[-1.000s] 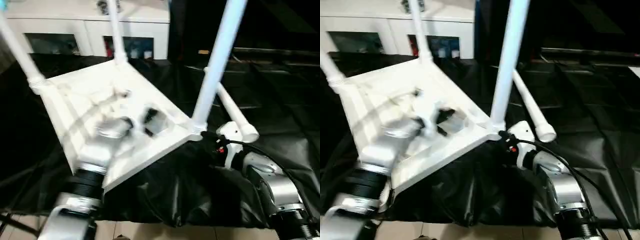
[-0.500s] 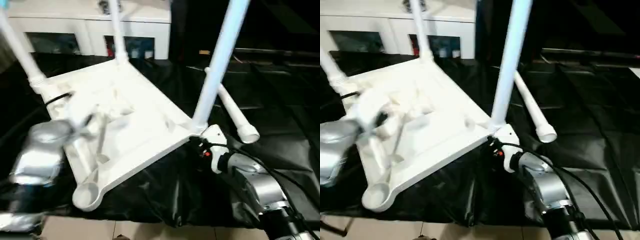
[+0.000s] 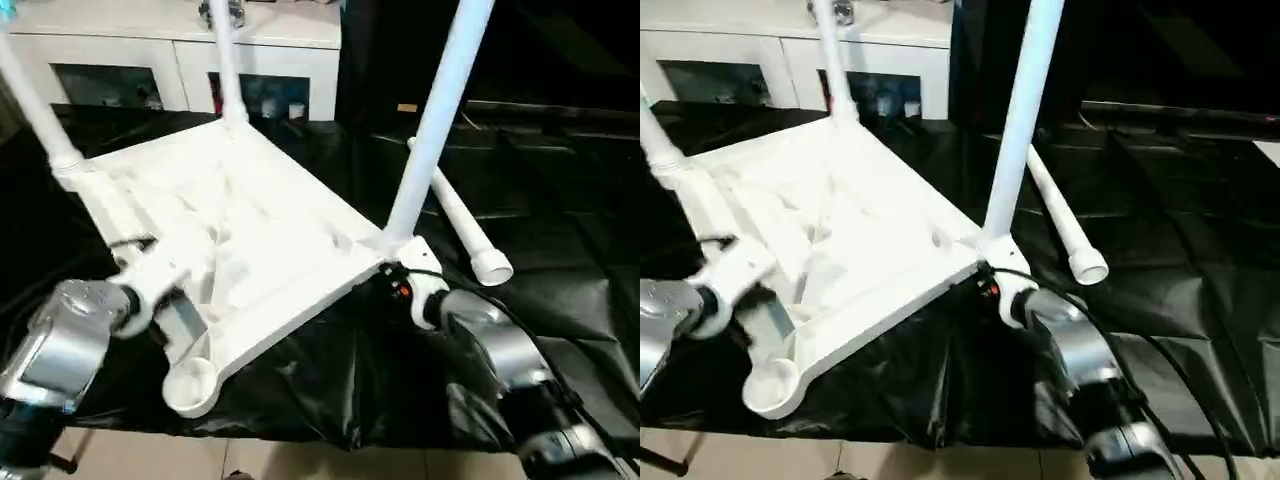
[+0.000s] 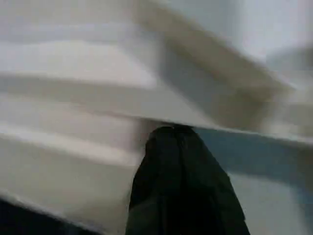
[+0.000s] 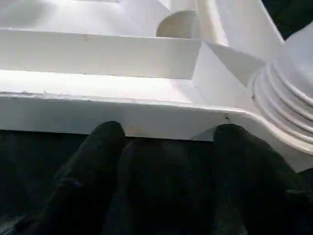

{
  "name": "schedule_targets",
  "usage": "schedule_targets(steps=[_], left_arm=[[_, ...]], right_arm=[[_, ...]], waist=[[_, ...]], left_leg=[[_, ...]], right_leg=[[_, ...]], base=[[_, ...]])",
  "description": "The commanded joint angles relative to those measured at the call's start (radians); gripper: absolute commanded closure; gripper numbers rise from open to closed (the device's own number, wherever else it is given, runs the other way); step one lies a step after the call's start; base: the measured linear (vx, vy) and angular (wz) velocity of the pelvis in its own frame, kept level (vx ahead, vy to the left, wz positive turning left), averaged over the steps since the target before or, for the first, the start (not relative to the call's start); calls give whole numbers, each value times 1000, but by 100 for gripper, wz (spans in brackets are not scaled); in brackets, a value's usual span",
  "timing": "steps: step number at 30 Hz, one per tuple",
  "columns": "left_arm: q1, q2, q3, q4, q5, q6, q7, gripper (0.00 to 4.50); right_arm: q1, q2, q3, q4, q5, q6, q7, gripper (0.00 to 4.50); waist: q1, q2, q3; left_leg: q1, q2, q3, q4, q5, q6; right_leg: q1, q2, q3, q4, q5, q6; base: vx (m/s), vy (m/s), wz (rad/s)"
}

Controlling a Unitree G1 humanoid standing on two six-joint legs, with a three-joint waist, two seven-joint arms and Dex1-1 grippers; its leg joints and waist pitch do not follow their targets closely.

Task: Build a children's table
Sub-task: Rotate table base, then pick table leg

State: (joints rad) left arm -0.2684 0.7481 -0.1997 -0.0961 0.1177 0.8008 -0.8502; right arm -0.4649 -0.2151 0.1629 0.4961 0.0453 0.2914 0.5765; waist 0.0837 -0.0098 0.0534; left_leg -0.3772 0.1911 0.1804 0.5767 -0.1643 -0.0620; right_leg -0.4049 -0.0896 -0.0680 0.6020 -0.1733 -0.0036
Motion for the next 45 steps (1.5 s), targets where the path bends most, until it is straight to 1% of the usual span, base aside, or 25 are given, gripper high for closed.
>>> schedule_targets(steps=[1, 3, 9, 10, 11, 12, 13, 14, 17, 19, 20, 23, 24, 26, 27, 31, 34, 36, 39, 40, 41, 42, 43, 44, 45], left_arm=[[14, 22, -54, -68, -47, -24, -106, 450], [19, 29, -75, -101, -92, -34, -172, 450], [-14, -27, -110, -155, -169, -10, -225, 450], [-20, -33, -117, -161, -174, -4, -229, 450], [-20, -33, -117, -161, -174, -4, -229, 450], [-53, -76, -148, -170, -184, 11, -230, 450], [-67, -95, -161, -170, -185, 16, -229, 450], [-84, -123, -173, -164, -184, 17, -220, 450], [-107, -156, -191, -149, -186, 10, -216, 450], [-132, -196, -215, -102, -166, -27, -197, 450], [-152, -229, -230, -49, -142, -68, -172, 450], [-194, -291, -245, 77, -98, -132, -101, 450], [-208, -306, -249, 120, -83, -159, -80, 450], [-218, -317, -252, 153, -73, -181, -64, 450], [-219, -315, -242, 204, -57, -238, -27, 450], [-183, -269, -207, 191, -68, -284, -31, 450], [-173, -269, -188, 175, -85, -292, -45, 450], [-163, -274, -168, 158, -103, -319, -53, 450], [-144, -308, -95, 94, -187, -328, -58, 450], [-144, -308, -94, 91, -189, -325, -58, 429], [-139, -311, -55, 27, -250, -259, -65, 417], [-139, -311, -55, 27, -250, -259, -65, 409], [-138, -311, -37, -3, -271, -230, -62, 409], [-135, -310, -29, -19, -277, -226, -57, 389], [-130, -314, -19, -31, -266, -237, -30, 389]], right_arm=[[-33, 14, -3, 34, -4, -26, -3, 148], [-56, 26, 1, 67, -6, -40, -5, 173], [-107, 56, 4, 143, -11, -77, -10, 209], [-113, 59, 3, 156, -13, -84, -9, 234], [-113, 59, 3, 156, -13, -84, -9, 234], [-122, 66, 4, 174, -16, -95, -9, 249], [-127, 70, 4, 183, -17, -99, -8, 256], [-128, 73, 5, 187, -19, -102, -8, 256], [-132, 79, 5, 198, -20, -112, -4, 284], [-133, 82, 6, 202, -20, -115, -2, 299], [-134, 84, 5, 206, -22, -119, -3, 316], [-132, 83, 3, 212, -28, -130, -7, 342], [-130, 81, 2, 210, -29, -131, -11, 346], [-129, 80, -1, 209, -30, -134, -14, 368], [-121, 72, -8, 192, -32, -131, -25, 379], [-109, 51, -25, 158, -32, -126, -44, 379], [-110, 39, -43, 145, -29, -119, -59, 379], [-120, 25, -68, 133, -17, -100, -74, 379], [-178, -5, -144, 139, 42, -6, -83, 379], [-180, -6, -145, 141, 43, -6, -85, 364], [-248, -33, -178, 208, 43, -9, -135, 353], [-248, -33, -178, 208, 43, -9, -135, 345], [-285, -47, -190, 253, 39, -17, -163, 345], [-312, -58, -196, 290, 32, -28, -190, 327], [-369, -82, -201, 377, 17, -45, -236, 327]], waist=[[-1, 7, -62], [-1, 10, -61], [-7, 7, -62], [-9, 7, -61], [-9, 7, -62], [-13, 5, -63], [-13, 6, -64], [-17, 5, -63], [-20, 3, -64], [-27, 4, -63], [-28, 2, -63], [-27, 1, -63], [-28, 9, -62], [-28, 3, -63], [-30, 6, -63], [-31, 6, -65], [-29, 10, -66], [-23, 11, -67], [-21, 12, -68], [-19, 12, -66], [-19, 14, -57], [-23, 14, -59], [-22, 10, -53], [-24, 11, -51], [-24, 6, -45]], left_leg=[[17, 32, -14, -73, -266, -14], [22, 32, -12, -72, -284, -22], [20, 31, -11, -71, -275, -33], [20, 30, -11, -71, -274, -33], [20, 31, -10, -70, -273, -33], [17, 29, -10, -69, -261, -31], [19, 29, -10, -67, -260, -29], [17, 29, -9, -67, -257, -27], [13, 27, -10, -65, -240, -23], [9, 27, -11, -65, -241, -19], [13, 25, -9, -62, -248, -15], [15, 23, -8, -61, -266, -12], [16, 25, -11, -63, -280, -17], [15, 26, -13, -64, -294, -20], [14, 26, -14, -65, -301, -20], [14, 27, -16, -64, -300, -19], [21, 29, -13, -63, -281, -18], [20, 29, -12, -63, -277, -19], [22, 30, -12, -62, -269, -20], [22, 31, -11, -62, -275, -20], [21, 30, -10, -64, -285, -21], [21, 31, -11, -63, -294, -30], [23, 26, -8, -60, -311, -29], [22, 26, -9, -61, -321, -29], [21, 23, -7, -61, -335, -25]], right_leg=[[38, -51, 43, -66, -262, -195], [35, -50, 44, -66, -267, -199], [40, -48, 46, -61, -250, -197], [40, -47, 46, -62, -248, -201], [41, -48, 46, -61, -246, -201], [44, -48, 46, -58, -236, -203], [42, -48, 46, -59, -230, -208], [44, -47, 46, -59, -226, -209], [50, -49, 45, -58, -219, -211], [53, -48, 44, -59, -221, -210], [48, -46, 45, -63, -233, -206], [47, -45, 45, -70, -276, -191], [47, -45, 44, -73, -287, -187], [49, -47, 42, -72, -304, -180], [49, -47, 42, -74, -315, -178], [49, -46, 41, -70, -299, -177], [44, -43, 43, -66, -260, -195], [45, -43, 44, -64, -235, -207], [47, -42, 44, -58, -195, -225], [46, -42, 43, -58, -195, -232], [40, -41, 44, -61, -202, -229], [42, -43, 44, -53, -208, -238], [37, -41, 44, -62, -257, -226], [37, -43, 43, -63, -278, -224], [35, -41, 42, -72, -321, -203]], base=[[0, 0, 0], [0, 0, 0], [0, 0, 0], [0, 0, 0], [0, 0, 0], [0, 0, 0], [0, 0, 0], [0, 0, 0], [0, 0, 0], [0, 0, 0], [0, 0, 0], [0, 0, 0], [0, 0, 0], [0, 0, 0], [0, 0, 0], [0, 0, 0], [0, 0, 0], [0, 0, 0], [0, 0, 0], [0, 0, 0], [0, 0, 0], [0, 0, 0], [0, 0, 0], [0, 0, 0], [0, 0, 0]])
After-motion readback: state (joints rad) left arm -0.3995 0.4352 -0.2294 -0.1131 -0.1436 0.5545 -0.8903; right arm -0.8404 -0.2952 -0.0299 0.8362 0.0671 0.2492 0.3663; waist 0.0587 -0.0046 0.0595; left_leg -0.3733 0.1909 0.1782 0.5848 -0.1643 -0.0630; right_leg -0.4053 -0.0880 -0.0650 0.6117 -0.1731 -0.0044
